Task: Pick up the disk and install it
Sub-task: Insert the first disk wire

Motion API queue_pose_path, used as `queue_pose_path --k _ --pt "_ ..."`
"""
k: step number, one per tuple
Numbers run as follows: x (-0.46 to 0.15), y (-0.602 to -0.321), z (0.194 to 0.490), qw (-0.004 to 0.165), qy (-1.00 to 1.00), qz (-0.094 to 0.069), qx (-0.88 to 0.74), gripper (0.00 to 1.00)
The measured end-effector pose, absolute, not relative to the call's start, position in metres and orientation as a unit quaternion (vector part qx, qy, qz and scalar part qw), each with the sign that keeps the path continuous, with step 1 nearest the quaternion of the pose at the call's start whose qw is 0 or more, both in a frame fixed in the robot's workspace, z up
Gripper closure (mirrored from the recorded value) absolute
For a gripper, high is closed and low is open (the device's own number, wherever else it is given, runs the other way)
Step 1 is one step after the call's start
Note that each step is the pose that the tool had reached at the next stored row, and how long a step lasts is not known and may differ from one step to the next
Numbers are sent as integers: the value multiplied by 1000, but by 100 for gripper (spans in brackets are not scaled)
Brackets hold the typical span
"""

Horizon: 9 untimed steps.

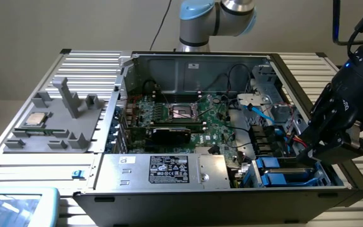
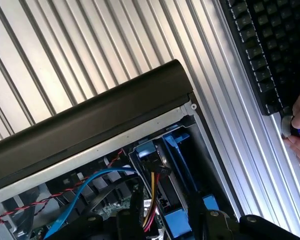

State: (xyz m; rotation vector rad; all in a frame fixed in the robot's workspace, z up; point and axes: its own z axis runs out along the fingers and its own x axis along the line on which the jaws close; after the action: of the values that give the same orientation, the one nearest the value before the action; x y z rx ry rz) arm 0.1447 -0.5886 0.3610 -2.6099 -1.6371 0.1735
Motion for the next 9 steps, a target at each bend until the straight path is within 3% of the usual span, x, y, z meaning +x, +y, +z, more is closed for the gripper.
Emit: queue_pose_path --k 1,9 --pt "145 -589 361 28 -530 56 -845 50" --pt "145 -589 362 30 -530 55 -845 48"
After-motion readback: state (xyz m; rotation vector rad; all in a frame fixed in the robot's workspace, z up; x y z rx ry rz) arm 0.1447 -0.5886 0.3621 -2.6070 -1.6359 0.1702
